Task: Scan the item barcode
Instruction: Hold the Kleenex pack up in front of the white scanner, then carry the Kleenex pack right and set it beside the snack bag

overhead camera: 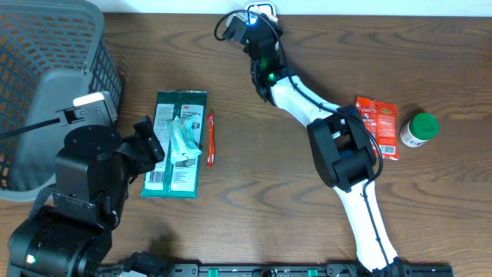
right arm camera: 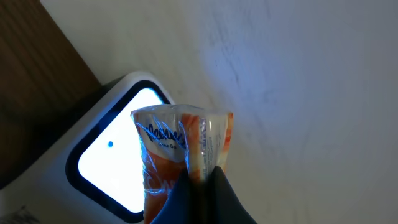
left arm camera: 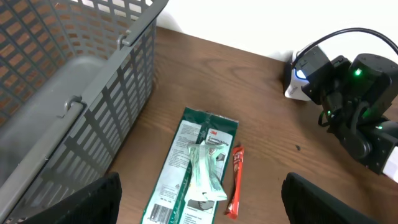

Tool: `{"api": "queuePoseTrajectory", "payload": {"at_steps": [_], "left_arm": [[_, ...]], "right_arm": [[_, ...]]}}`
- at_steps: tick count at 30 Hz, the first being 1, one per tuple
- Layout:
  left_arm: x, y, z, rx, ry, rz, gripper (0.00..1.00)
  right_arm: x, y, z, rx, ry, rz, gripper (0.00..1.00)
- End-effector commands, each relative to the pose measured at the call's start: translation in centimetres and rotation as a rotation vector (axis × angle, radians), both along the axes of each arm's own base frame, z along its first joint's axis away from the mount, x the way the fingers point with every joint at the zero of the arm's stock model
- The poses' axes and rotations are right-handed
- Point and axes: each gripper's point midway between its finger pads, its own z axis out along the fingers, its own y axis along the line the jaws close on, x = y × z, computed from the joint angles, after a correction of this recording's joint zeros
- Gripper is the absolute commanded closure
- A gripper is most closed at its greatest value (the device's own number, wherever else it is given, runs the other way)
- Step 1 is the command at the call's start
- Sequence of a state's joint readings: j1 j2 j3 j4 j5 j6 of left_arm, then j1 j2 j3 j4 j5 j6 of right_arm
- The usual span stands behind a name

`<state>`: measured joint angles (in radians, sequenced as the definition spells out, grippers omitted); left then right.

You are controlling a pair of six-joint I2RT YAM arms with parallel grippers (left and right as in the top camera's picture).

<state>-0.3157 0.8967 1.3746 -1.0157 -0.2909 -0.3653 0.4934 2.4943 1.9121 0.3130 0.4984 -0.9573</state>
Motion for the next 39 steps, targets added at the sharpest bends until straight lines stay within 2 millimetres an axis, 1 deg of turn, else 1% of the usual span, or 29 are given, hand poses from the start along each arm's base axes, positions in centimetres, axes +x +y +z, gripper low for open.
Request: {"api": "queuePoseTrajectory", "payload": {"at_steps": [1,4,6,7,8,11,13,14,16,17,18,20,24,25,26,28,30,33,35,37,39], "left_arm": [[-0.1,0.3,0.2,0.012,-0.006,0.006,0.18],[-0.1,0.3,0.2,0.012,-0.005,0.006,0.18],[-0.1,0.3,0.2,0.012,-0.006,0.006,0.18],[-0.1,0.3,0.2,0.012,-0.005,0.006,0.18],[-0.1,0.3,0.2,0.012,-0.006,0.006,0.18],[-0.1,0.3,0.2,0.012,-0.006,0.006,0.18],[-0.1,0.3,0.2,0.012,-0.006,0.006,0.18],[-0.1,0.3,0.2,0.012,-0.005,0.006,0.18],[-0.1,0.3,0.2,0.012,-0.005,0.006,0.18],[-0.1,0.3,0.2,0.012,-0.006,0.006,0.18],[-0.1,0.3,0.2,0.012,-0.005,0.006,0.18],[-0.1,0.3,0.2,0.012,-0.006,0.006,0.18],[-0.1,0.3,0.2,0.012,-0.006,0.006,0.18],[-0.1,0.3,0.2,0.012,-0.005,0.006,0.18],[-0.1,0.3,0.2,0.012,-0.006,0.006,0.18],[-0.1,0.3,0.2,0.012,-0.006,0.006,0.18],[-0.1,0.3,0.2,0.012,-0.005,0.006,0.18],[-0.1,0.3,0.2,0.012,-0.005,0.006,0.18],[-0.1,0.3,0.2,0.012,-0.005,0.006,0.18],[-0.1,0.3,0.2,0.012,-0.006,0.006,0.18],[-0.1,0.3,0.2,0.012,-0.006,0.006,0.18]], "right_arm": [[-0.7,0.1,5.0,0.172,-0.017,0.001,0.99],[-2.6,0.5,8.3,0.326,0.067,0.029,0.99],[-4.3,0.4,10.7,0.445,0.125,0.029,0.99],[-5.4,0.3,11.9,0.509,0.160,0.032,0.99],[-6.9,0.5,13.1,0.590,0.227,0.054,0.99],[-10.3,0.5,14.7,0.757,0.383,0.070,0.99],[-11.8,0.3,14.7,0.876,0.470,0.034,0.99],[-12.4,0.3,14.3,0.930,0.520,0.012,0.99],[-13.4,0.3,13.0,1.035,0.621,-0.049,0.99],[-13.8,0.6,12.0,1.076,0.674,-0.080,0.99],[-14.0,0.7,11.4,1.104,0.703,-0.106,0.99],[-14.3,0.8,9.3,1.171,0.761,-0.203,0.99],[-15.1,1.9,4.6,1.195,0.844,-0.320,0.99],[-15.2,2.0,2.7,1.213,0.854,-0.386,0.99],[-15.3,2.0,1.6,1.223,0.857,-0.433,0.99],[-15.4,1.9,-1.4,1.227,0.873,-0.529,0.99],[-15.5,1.8,-3.3,1.221,0.894,-0.571,0.99],[-15.6,1.2,-5.6,1.211,0.906,-0.641,0.99],[-15.6,-0.7,-7.7,1.175,0.856,-0.755,0.99],[-15.7,-1.0,-8.8,1.157,0.858,-0.779,0.99],[-16.0,-1.0,-10.3,1.136,0.875,-0.800,0.99]]}}
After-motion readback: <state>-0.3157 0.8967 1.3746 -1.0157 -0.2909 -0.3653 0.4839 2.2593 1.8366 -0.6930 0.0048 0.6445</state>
